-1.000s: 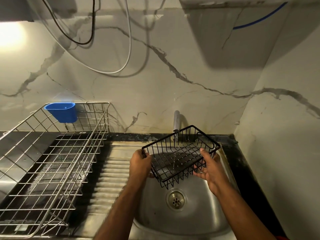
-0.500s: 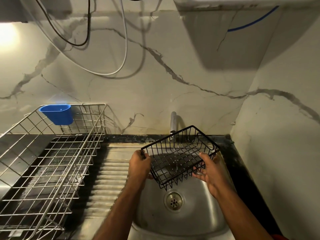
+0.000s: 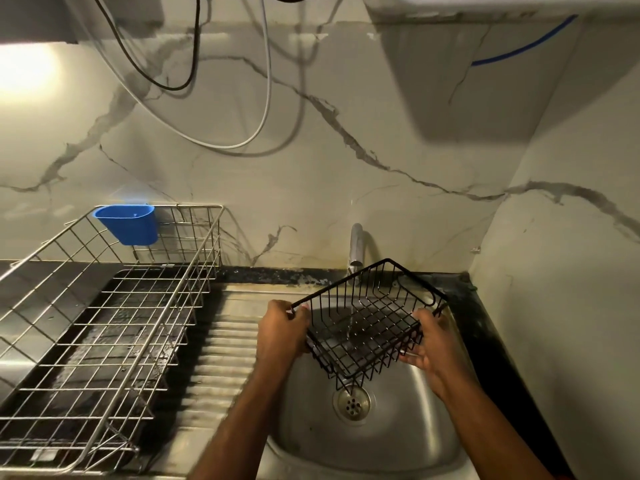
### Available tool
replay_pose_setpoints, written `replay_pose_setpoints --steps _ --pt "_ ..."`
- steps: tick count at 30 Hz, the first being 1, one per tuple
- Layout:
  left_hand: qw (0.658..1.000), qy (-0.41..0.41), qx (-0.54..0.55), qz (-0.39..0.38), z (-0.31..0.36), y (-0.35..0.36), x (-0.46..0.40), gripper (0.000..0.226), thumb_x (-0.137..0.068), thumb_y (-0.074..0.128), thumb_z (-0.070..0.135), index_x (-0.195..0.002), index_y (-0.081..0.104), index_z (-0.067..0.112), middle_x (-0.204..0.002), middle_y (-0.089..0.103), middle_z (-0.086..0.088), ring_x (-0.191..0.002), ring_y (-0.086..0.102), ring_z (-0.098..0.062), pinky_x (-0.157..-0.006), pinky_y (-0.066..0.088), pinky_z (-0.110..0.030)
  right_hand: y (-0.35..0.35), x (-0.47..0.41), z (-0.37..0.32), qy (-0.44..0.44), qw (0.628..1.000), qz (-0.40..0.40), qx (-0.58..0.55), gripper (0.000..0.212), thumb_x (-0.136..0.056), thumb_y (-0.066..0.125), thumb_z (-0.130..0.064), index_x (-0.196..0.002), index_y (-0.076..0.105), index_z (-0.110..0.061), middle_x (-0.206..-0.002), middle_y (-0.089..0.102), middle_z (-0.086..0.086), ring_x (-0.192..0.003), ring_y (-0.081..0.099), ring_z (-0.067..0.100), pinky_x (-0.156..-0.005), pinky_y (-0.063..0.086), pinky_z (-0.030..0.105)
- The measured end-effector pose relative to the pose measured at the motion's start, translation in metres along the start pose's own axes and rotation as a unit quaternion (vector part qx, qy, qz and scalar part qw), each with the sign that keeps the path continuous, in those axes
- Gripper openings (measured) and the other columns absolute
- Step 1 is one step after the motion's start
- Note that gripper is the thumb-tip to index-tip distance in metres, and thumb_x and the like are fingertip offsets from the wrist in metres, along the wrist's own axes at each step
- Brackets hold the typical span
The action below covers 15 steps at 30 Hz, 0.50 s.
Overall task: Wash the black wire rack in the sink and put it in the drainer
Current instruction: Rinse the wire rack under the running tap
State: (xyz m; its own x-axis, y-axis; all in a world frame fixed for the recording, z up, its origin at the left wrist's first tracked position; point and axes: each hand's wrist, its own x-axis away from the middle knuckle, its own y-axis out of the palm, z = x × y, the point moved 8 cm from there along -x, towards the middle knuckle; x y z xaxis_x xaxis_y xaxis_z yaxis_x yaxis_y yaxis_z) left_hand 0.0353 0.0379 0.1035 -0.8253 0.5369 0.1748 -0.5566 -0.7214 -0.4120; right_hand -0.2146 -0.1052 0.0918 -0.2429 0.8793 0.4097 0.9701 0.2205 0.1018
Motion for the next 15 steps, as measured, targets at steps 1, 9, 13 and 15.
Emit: replay_pose_setpoints --steps 1,9,13,15 --pt "1.0 0.002 0.01 -0.006 0.001 -0.001 0.002 0.027 -0.101 0.06 0.035 -0.117 0.053 0.014 -0.092 0.071 -0.007 -0.058 0.068 -0.02 -0.045 0.053 -0.028 -0.001 0.001 -0.001 0.0 1.0 0.003 0.007 0.009 -0.098 0.058 -0.029 -0.092 0.051 -0.027 -0.092 0.054 0.002 -0.089 0.063 0.031 -0.09 0.053 0.061" --pt "0.999 0.029 -0.015 -0.037 0.008 -0.001 0.008 0.02 -0.105 0.055 0.029 -0.113 0.067 0.015 -0.085 0.071 -0.007 -0.049 0.07 -0.023 -0.05 0.062 -0.039 0.0 0.003 -0.007 0.006 1.0 0.007 0.029 0.01 -0.098 0.057 -0.04 -0.098 0.053 -0.031 -0.101 0.059 0.009 -0.09 0.065 0.035 -0.09 0.053 0.061" --pt "0.999 0.038 -0.009 -0.034 0.012 -0.004 0.01 0.022 -0.104 0.054 0.036 -0.105 0.066 0.017 -0.083 0.071 -0.007 -0.053 0.071 -0.027 -0.054 0.063 -0.048 0.001 0.007 -0.012 -0.002 0.999 0.011 0.033 0.059 -0.099 0.057 -0.038 -0.15 0.032 -0.02 -0.139 0.046 0.027 -0.083 0.059 0.029 -0.091 0.052 0.062" --pt "0.999 0.042 -0.007 -0.029 0.013 -0.005 0.011 0.024 -0.104 0.053 0.041 -0.103 0.063 0.02 -0.081 0.07 -0.006 -0.054 0.072 -0.026 -0.055 0.063 -0.049 0.003 0.007 -0.016 -0.009 0.999 0.012 0.038 0.064 -0.099 0.056 -0.041 -0.153 0.027 -0.022 -0.147 0.04 0.028 -0.074 0.054 0.021 -0.09 0.053 0.061"
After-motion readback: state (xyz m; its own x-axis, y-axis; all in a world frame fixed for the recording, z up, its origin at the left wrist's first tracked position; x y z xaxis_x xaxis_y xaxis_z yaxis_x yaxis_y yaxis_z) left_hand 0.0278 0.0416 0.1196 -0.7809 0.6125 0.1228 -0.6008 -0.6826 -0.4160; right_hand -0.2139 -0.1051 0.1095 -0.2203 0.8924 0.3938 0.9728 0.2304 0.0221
